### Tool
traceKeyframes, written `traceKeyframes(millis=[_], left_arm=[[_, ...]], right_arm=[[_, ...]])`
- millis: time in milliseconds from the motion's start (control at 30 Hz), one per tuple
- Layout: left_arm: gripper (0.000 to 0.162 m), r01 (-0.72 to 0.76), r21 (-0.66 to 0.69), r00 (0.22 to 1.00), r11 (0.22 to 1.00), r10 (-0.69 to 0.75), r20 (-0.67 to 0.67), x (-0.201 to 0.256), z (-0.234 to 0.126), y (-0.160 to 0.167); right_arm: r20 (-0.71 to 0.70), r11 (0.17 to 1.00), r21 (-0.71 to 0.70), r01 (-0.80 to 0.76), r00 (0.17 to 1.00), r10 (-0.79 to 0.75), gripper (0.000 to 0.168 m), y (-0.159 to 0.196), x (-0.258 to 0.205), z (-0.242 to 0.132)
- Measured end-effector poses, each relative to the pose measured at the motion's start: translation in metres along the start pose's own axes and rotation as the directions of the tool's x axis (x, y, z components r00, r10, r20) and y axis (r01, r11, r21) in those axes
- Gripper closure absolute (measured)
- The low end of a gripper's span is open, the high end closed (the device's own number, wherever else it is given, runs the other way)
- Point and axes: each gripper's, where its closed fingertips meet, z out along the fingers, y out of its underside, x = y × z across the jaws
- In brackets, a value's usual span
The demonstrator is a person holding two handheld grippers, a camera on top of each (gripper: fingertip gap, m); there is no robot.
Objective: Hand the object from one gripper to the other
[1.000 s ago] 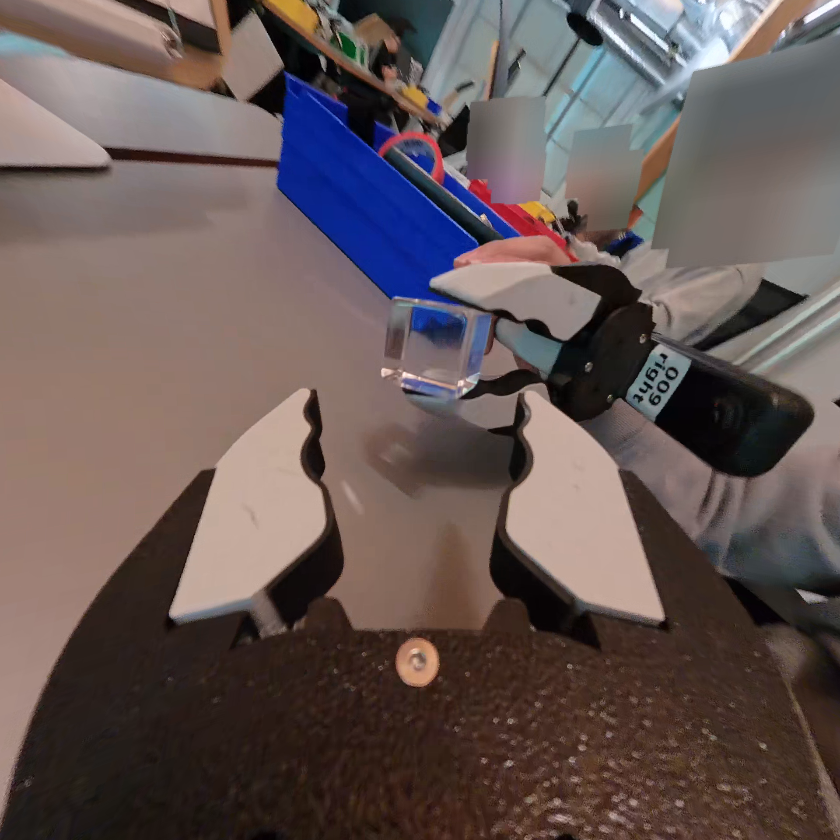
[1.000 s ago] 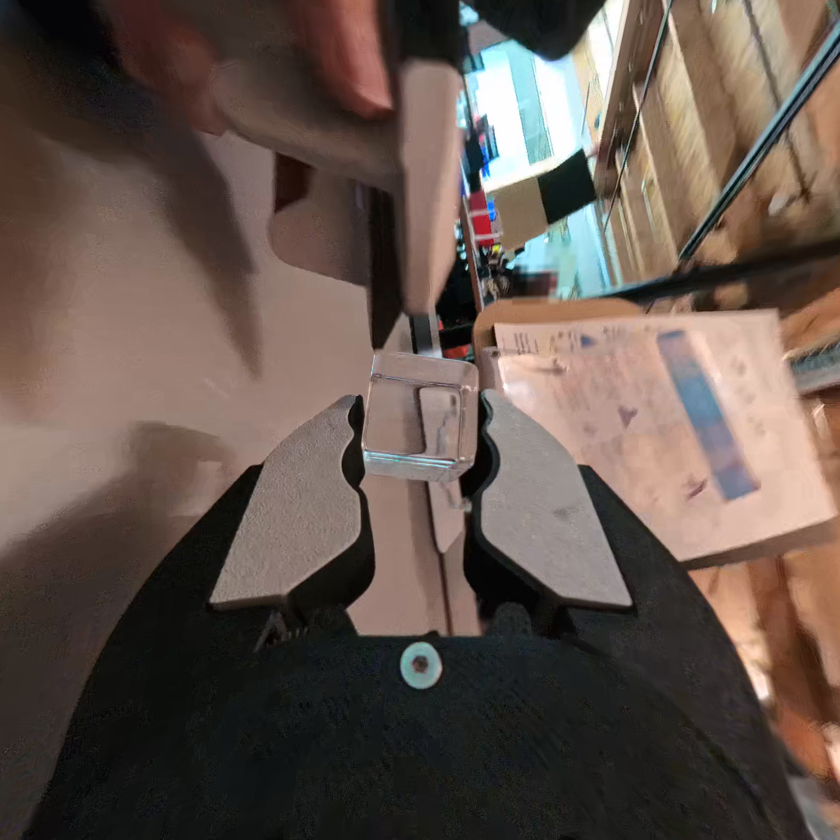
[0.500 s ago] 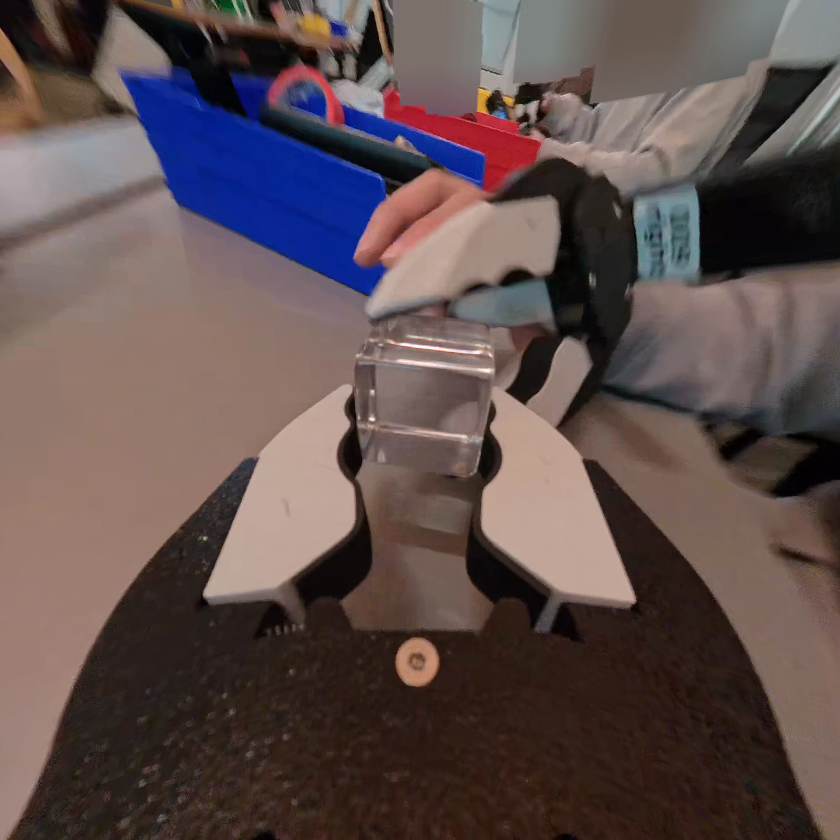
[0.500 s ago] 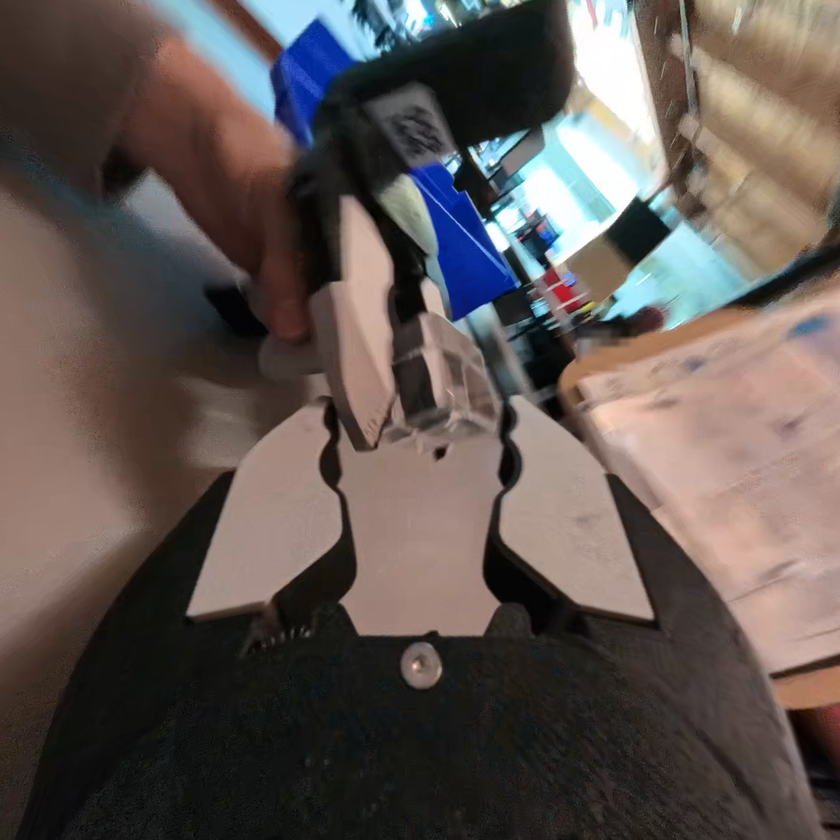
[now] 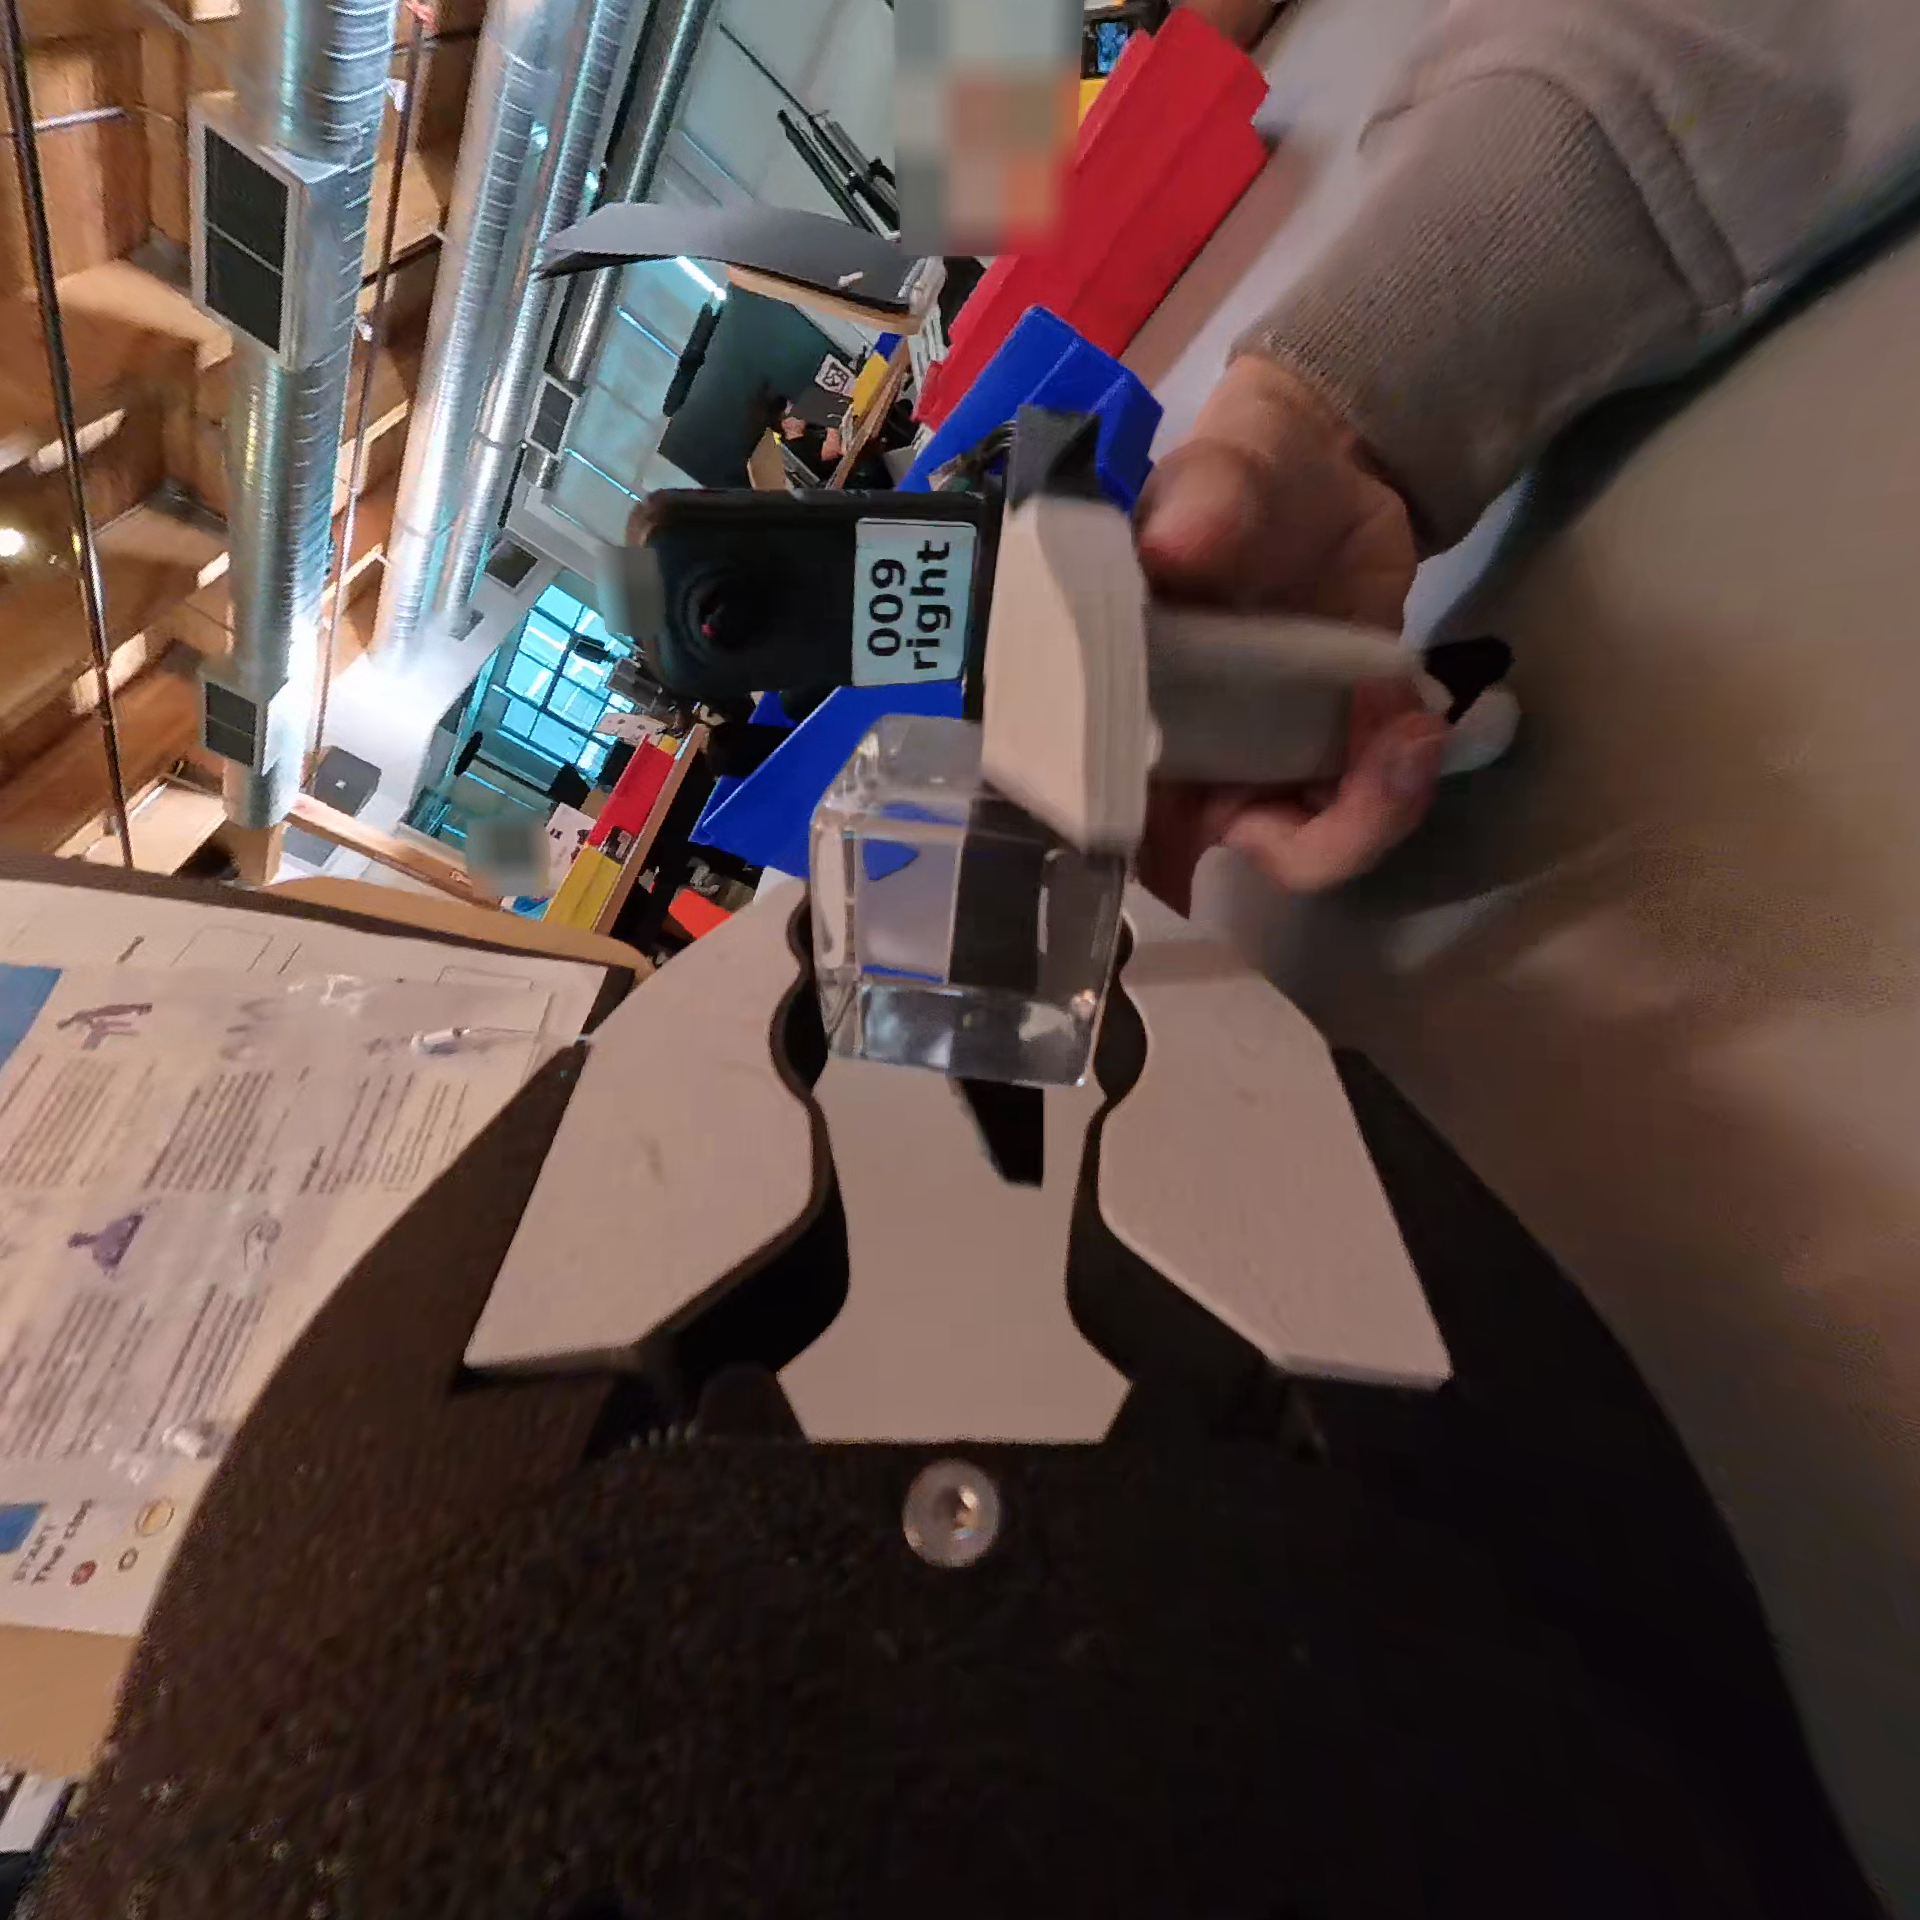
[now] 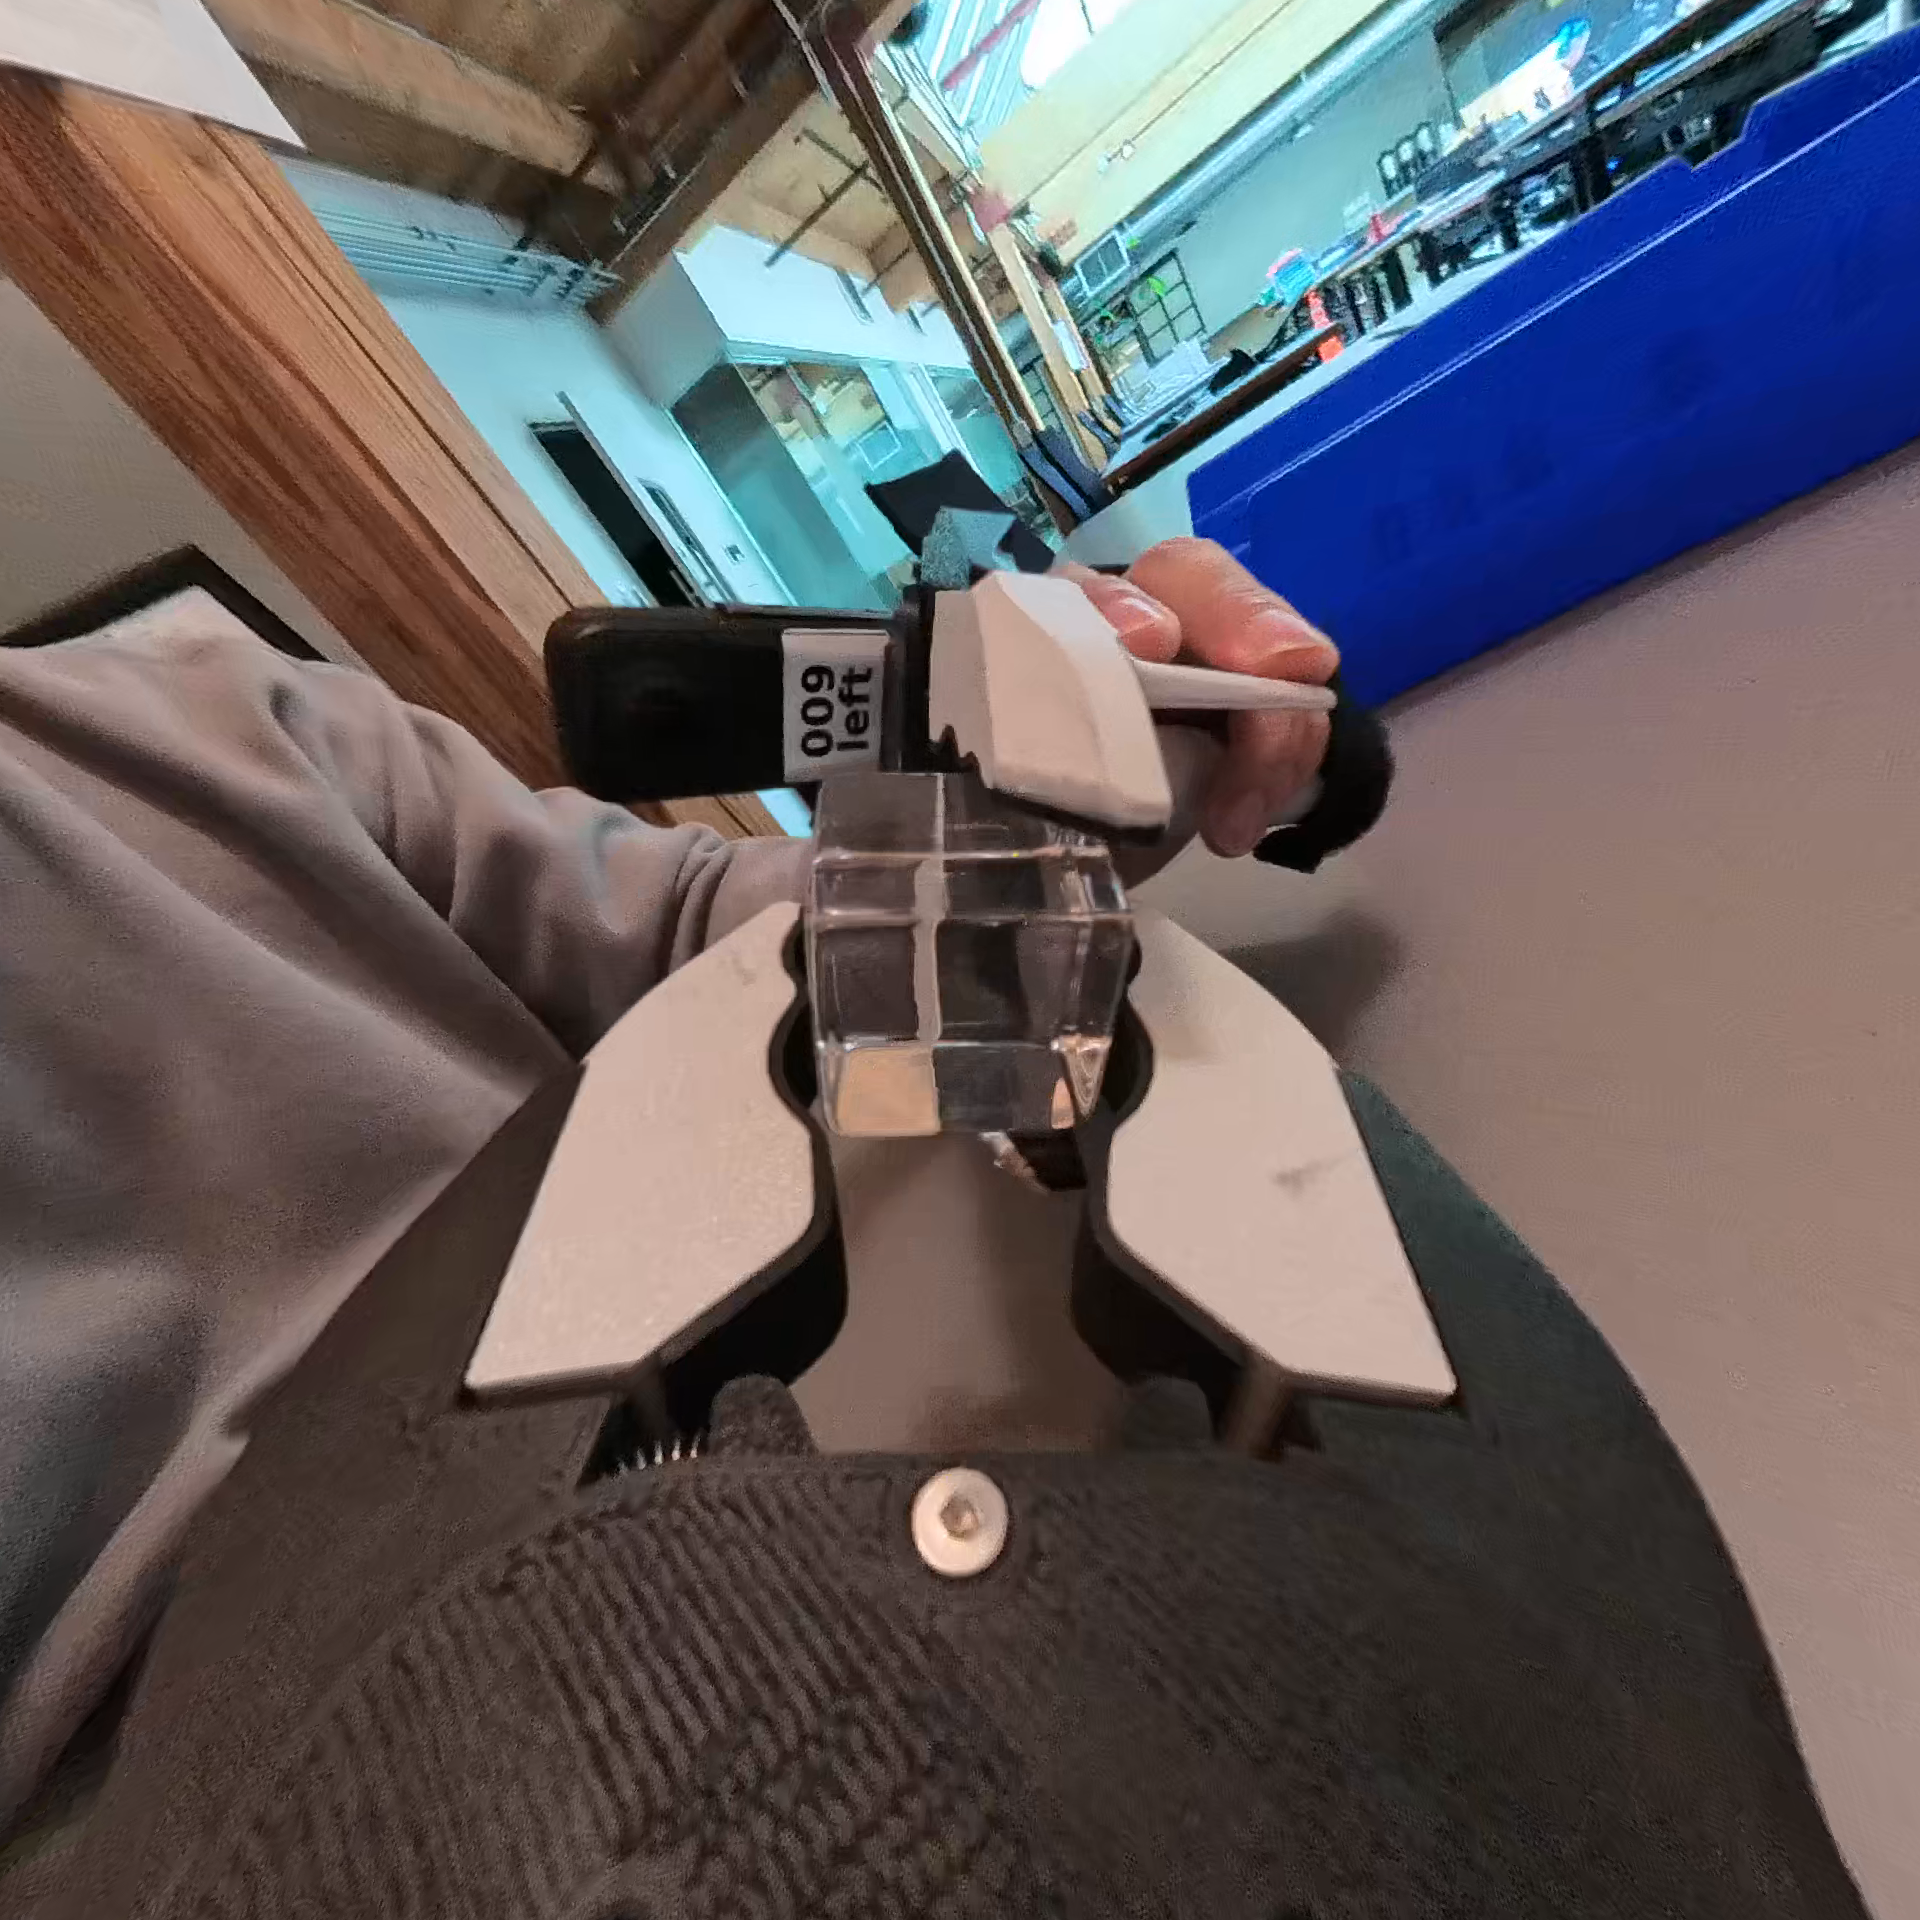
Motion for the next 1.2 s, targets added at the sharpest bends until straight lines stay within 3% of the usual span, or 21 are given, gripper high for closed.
traceKeyframes(millis=[100,167,233,267,300,367,400,433,500,700,867,1200], left_arm=[[0.113,-0.017,-0.046,0.999,0.999,0.019,0.032,-0.004,0.001,0.007],[0.113,0.003,-0.112,0.997,0.994,0.005,0.075,-0.008,0.001,0.018],[0.106,0.086,-0.170,0.993,0.982,-0.072,0.090,-0.010,-0.001,0.031],[0.103,0.170,-0.195,0.984,0.966,-0.157,0.079,-0.009,-0.002,0.038],[0.099,0.280,-0.195,0.960,0.940,-0.272,0.067,-0.009,-0.003,0.042],[0.094,0.504,-0.148,0.862,0.851,-0.506,0.027,-0.009,-0.003,0.038],[0.094,0.595,-0.130,0.801,0.793,-0.598,0.017,-0.010,-0.002,0.036],[0.095,0.669,-0.120,0.741,0.734,-0.671,0.027,-0.013,-0.001,0.035],[0.094,0.769,-0.109,0.638,0.630,-0.768,0.063,-0.015,0.003,0.038],[0.097,0.896,-0.092,0.440,0.434,-0.896,0.058,-0.008,0.013,0.040],[0.105,0.907,-0.087,0.416,0.412,-0.909,0.036,-0.008,0.012,0.039],[0.118,0.911,-0.125,0.400,0.394,-0.916,0.028,-0.003,0.013,0.041]], right_arm=[[-0.058,0.998,-0.019,0.056,0.997,-0.057,0.116,-0.003,0.007,-0.001],[-0.160,0.985,-0.032,0.172,0.972,-0.175,0.116,-0.008,0.016,-0.005],[-0.362,0.927,-0.132,0.352,0.853,-0.376,0.116,-0.018,0.035,-0.018],[-0.482,0.857,-0.246,0.453,0.710,-0.513,0.116,-0.024,0.050,-0.031],[-0.558,0.755,-0.393,0.525,0.517,-0.649,0.116,-0.031,0.063,-0.046],[-0.536,0.505,-0.698,0.507,0.097,-0.838,0.116,-0.043,0.080,-0.079],[-0.449,0.379,-0.813,0.442,-0.062,-0.892,0.115,-0.046,0.084,-0.090],[-0.348,0.269,-0.892,0.364,-0.171,-0.922,0.115,-0.047,0.087,-0.096],[-0.197,0.125,-0.960,0.252,-0.287,-0.937,0.116,-0.046,0.090,-0.097],[0.008,-0.066,-0.985,0.158,-0.342,-0.940,0.116,-0.034,0.090,-0.074],[-0.002,-0.051,-0.983,0.178,-0.289,-0.957,0.116,-0.024,0.094,-0.068],[-0.002,-0.051,-0.982,0.180,-0.283,-0.959,0.116,-0.022,0.092,-0.063]])
